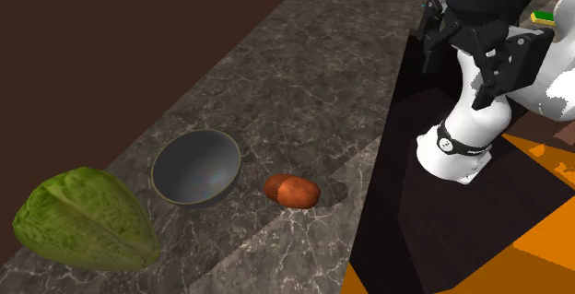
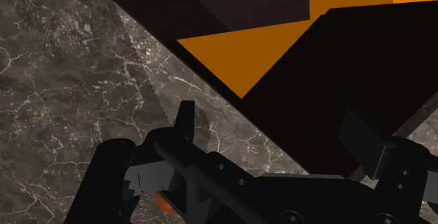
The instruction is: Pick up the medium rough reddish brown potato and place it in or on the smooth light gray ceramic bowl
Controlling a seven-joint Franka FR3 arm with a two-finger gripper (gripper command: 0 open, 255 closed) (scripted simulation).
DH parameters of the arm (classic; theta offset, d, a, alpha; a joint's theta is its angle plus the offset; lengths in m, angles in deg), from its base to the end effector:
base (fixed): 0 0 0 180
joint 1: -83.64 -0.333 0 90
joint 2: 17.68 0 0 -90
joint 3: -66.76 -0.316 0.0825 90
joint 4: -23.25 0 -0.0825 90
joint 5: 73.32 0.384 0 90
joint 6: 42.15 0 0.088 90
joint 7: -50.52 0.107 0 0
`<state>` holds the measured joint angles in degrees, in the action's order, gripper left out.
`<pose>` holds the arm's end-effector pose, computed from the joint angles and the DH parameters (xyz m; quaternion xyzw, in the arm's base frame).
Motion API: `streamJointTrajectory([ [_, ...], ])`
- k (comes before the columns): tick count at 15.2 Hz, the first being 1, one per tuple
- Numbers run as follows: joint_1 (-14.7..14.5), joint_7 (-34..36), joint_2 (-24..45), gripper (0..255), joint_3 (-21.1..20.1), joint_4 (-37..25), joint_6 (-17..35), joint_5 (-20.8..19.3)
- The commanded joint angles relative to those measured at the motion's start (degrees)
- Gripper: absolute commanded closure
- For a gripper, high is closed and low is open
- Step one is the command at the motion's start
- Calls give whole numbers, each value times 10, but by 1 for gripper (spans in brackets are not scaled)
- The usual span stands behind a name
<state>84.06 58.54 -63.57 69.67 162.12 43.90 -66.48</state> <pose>0.2929 -0.0073 0.5587 -0.9911 0.0892 0.0643 0.0748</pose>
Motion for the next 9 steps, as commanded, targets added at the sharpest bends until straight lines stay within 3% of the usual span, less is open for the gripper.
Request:
streamJointTrajectory([
  [1, 0, 0, 0, 0, 0, 0, 0, 0],
  [9, 37, 139, 87, 0, -76, 66, 199, 1],
])
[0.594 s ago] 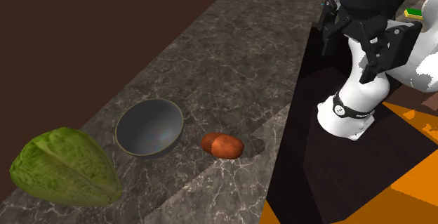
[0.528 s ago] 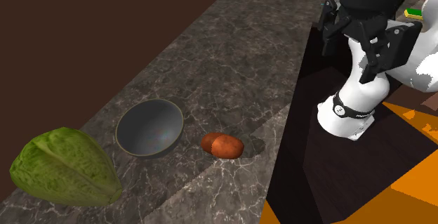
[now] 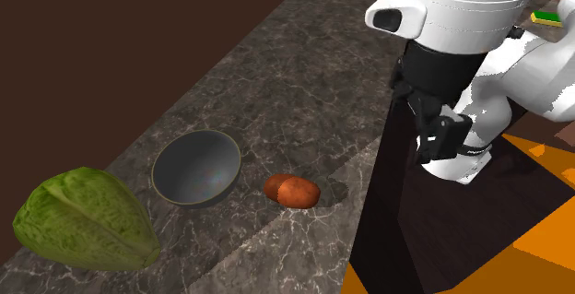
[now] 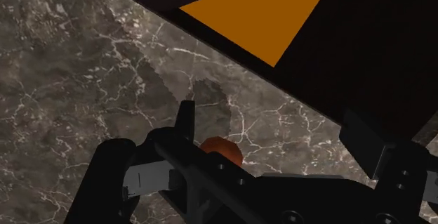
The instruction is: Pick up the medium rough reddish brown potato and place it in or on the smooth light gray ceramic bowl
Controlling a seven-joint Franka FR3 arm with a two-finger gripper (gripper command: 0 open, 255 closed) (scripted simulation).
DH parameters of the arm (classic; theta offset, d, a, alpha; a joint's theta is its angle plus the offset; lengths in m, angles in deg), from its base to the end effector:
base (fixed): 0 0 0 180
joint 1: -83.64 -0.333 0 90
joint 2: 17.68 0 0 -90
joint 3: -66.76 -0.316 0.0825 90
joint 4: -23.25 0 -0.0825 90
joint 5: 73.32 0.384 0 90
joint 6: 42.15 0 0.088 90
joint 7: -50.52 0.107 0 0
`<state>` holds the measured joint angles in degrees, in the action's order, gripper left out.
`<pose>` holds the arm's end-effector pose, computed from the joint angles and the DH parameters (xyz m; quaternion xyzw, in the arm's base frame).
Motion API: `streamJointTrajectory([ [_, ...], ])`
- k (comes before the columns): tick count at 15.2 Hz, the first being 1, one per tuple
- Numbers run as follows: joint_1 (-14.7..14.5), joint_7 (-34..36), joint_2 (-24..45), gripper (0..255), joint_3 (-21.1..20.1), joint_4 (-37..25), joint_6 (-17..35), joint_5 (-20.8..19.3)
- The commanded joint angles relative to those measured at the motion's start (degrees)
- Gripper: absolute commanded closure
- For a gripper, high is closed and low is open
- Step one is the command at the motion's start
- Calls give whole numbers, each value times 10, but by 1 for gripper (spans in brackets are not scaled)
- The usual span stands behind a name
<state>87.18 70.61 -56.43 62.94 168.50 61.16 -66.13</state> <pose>0.3406 0.0137 0.4891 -0.9795 0.1955 0.0343 0.0344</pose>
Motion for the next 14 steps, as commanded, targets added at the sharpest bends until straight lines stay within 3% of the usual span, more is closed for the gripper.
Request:
streamJointTrajectory([
  [1, 12, 37, 32, 0, -17, 6, 50, -4],
  [8, 62, 179, 164, 0, -75, 6, 209, -47],
  [14, 116, 335, 294, 0, -111, -30, 313, -140],
])
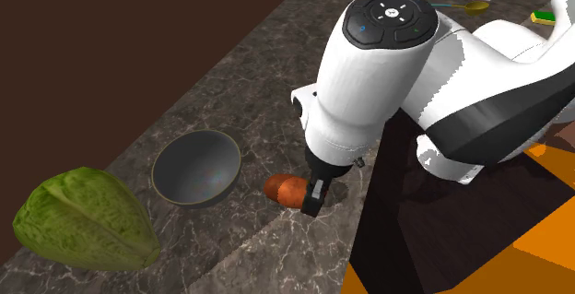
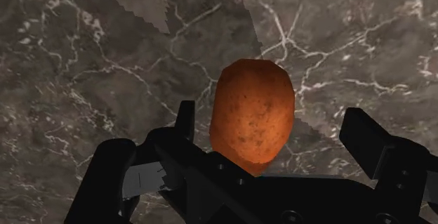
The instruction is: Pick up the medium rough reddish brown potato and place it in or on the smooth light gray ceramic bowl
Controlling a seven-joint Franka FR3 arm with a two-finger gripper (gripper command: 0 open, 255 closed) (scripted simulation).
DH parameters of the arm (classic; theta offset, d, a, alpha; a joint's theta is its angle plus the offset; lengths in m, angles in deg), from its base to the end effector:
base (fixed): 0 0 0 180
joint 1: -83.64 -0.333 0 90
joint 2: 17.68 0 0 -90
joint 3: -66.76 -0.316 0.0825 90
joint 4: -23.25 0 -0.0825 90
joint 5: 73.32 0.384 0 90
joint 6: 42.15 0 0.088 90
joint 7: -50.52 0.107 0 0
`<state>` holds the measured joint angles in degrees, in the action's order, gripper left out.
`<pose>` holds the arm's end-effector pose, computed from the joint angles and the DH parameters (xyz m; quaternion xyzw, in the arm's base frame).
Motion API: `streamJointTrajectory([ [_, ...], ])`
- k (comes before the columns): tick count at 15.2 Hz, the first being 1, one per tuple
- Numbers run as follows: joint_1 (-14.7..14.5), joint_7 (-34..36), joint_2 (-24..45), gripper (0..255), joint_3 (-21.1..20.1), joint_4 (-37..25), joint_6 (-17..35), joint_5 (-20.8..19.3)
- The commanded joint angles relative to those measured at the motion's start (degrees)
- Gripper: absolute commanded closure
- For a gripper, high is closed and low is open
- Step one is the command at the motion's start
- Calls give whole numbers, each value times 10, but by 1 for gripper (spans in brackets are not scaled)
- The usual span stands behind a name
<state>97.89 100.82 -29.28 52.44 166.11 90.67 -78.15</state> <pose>0.4514 -0.0019 0.3607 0.9148 -0.4000 0.0326 0.0466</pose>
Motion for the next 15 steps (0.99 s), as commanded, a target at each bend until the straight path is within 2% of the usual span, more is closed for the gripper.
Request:
streamJointTrajectory([
  [1, 12, 47, 33, 0, -7, -10, 24, -30],
  [9, 20, 67, 81, 0, -5, 6, 86, -59],
  [15, 20, 67, 81, 0, -5, 6, 86, -59],
])
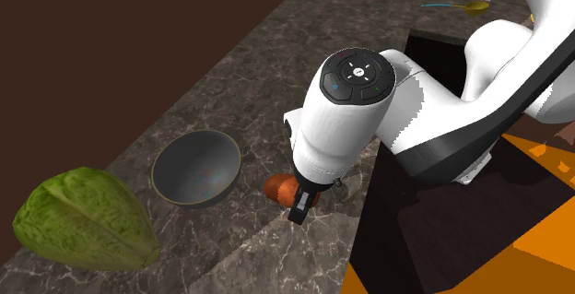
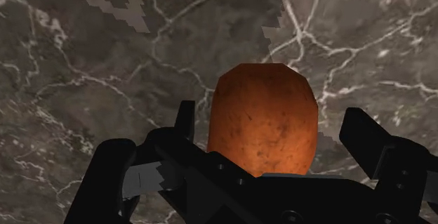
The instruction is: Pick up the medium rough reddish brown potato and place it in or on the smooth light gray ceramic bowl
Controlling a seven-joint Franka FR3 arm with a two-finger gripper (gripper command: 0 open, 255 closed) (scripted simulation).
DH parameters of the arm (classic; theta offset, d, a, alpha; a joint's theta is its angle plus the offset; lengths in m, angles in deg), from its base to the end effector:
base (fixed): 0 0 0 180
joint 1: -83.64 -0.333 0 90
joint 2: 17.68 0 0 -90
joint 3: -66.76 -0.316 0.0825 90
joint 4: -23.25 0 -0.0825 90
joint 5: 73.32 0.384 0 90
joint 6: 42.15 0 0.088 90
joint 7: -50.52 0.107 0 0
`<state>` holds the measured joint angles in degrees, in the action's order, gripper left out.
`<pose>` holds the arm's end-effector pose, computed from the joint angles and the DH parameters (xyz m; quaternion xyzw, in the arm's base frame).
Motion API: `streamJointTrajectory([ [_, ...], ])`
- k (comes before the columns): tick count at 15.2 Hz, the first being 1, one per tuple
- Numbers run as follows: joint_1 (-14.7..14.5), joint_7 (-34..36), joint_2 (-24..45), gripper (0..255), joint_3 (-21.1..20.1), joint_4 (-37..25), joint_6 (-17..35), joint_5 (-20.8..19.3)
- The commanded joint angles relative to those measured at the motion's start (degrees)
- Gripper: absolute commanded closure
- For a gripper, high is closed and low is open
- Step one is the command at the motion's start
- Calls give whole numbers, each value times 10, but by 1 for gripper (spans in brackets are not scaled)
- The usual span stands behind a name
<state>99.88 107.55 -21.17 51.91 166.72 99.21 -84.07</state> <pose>0.4636 -0.0115 0.3066 0.9038 -0.4224 0.0405 0.0545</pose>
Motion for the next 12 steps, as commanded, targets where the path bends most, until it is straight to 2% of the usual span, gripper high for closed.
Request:
streamJointTrajectory([
  [1, 0, 0, 0, 0, 0, 0, 0, 0],
  [2, 0, 0, 0, 255, 0, 0, 0, 0],
  [12, -1, -4, -6, 255, 0, -2, -8, 4],
])
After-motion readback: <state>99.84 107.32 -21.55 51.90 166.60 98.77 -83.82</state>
